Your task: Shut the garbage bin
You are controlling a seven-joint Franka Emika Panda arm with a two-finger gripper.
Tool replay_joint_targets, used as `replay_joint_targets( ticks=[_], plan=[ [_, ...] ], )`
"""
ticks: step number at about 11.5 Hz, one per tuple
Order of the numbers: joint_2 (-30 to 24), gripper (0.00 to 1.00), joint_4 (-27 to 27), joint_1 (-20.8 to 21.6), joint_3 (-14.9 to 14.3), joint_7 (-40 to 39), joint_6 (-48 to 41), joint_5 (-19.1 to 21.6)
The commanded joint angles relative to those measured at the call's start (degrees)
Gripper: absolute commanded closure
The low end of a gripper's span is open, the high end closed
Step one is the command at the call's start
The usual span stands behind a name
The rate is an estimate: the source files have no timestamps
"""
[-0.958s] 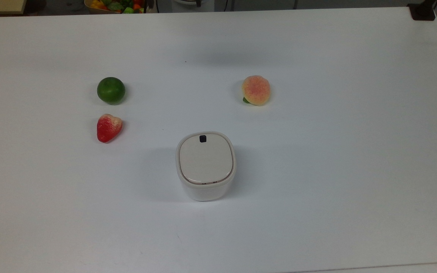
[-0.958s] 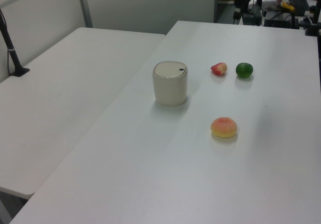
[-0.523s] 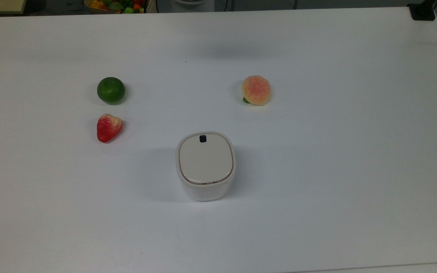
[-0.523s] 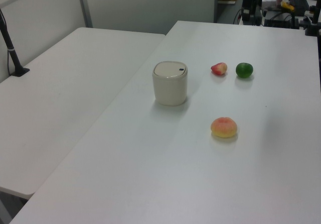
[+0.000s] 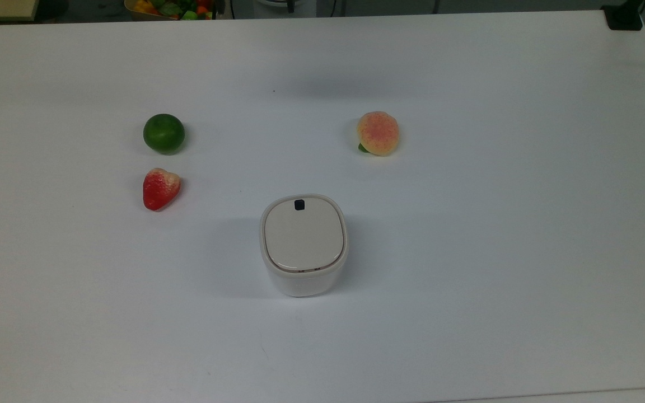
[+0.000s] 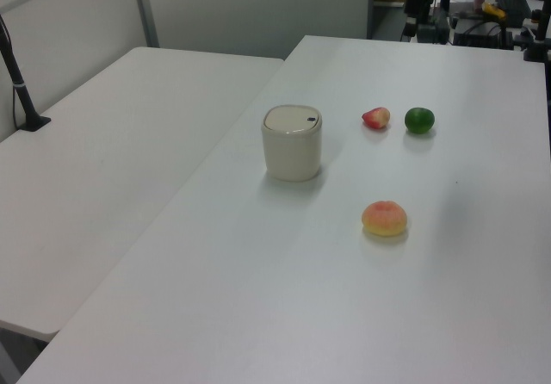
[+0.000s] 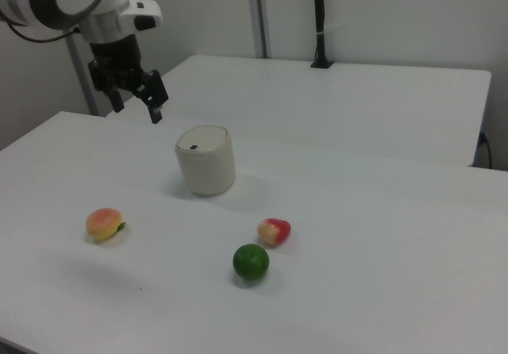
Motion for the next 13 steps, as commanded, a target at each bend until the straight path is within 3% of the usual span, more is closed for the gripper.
replay_joint_targets(
  ticks=[1,13],
  plan=[
    [1.0,0.0,0.7,2.4,-2.8,-2.6,2.3,-1.1],
    [0.6,0.0,0.6,3.0,-2.8,-1.6,1.8,-0.9]
  ],
)
